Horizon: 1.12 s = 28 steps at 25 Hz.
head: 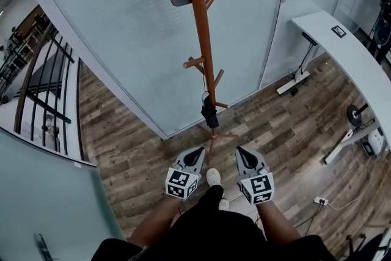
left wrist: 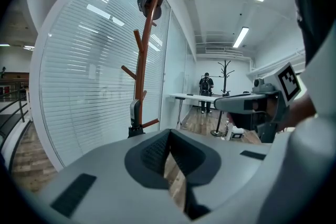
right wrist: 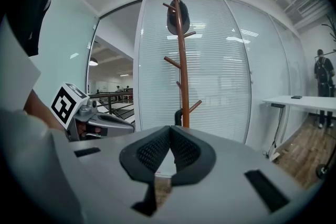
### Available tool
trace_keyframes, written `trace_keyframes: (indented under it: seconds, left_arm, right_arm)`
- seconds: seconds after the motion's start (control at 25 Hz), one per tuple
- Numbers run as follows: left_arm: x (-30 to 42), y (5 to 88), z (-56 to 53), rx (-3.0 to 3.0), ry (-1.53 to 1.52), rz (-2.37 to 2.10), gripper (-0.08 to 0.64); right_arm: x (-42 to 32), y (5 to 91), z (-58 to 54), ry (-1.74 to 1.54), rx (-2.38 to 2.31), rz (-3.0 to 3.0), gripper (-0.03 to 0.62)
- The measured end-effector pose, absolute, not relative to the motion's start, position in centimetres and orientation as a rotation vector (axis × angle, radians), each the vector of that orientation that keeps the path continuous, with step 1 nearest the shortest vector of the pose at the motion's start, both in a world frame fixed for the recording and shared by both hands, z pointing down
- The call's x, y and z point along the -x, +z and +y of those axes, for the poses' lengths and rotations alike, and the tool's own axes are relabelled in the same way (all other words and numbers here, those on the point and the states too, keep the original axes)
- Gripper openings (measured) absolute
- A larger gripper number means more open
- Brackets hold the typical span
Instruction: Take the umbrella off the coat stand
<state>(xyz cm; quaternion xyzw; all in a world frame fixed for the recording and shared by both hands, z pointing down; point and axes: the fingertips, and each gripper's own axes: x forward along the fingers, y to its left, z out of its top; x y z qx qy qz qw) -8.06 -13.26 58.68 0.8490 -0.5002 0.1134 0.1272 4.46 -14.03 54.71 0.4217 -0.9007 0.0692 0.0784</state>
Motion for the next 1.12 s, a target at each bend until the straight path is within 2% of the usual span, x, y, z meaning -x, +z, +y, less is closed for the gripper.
trace_keyframes:
  seconds: [0.32, 0.56, 0.6, 0.76, 1.12]
  left_arm:
    - [8.1, 60.3, -17.8, -2.484, 0.309, -1.409, 0.014]
    - [9.2, 62.6, -21.0, -2.445, 0.347, -1.422, 0.023]
    - [9.2, 63.0, -21.5, -2.438, 0.358, -1.421, 0.039]
    - [9.8, 65.3, -23.5, -2.404, 0.421, -1.417, 0.213]
    - [10.4, 71.0, -28.1, -2.41, 0.574, -1.39, 0.337]
  right_arm:
    - [-2.0, 55.6, -18.3, 0.111, -1.17, -2.681, 0.006]
    - [-0.4, 57.5, -21.6, 0.175, -1.129, -2.669, 0.006]
    - [-0.2, 57.8, -22.1, 0.181, -1.118, -2.666, 0.006]
    - [0.5, 58.9, -23.8, 0.213, -1.1, -2.661, 0.006]
    - [2.9, 58.8, -26.8, 0.141, -1.039, -2.699, 0.006]
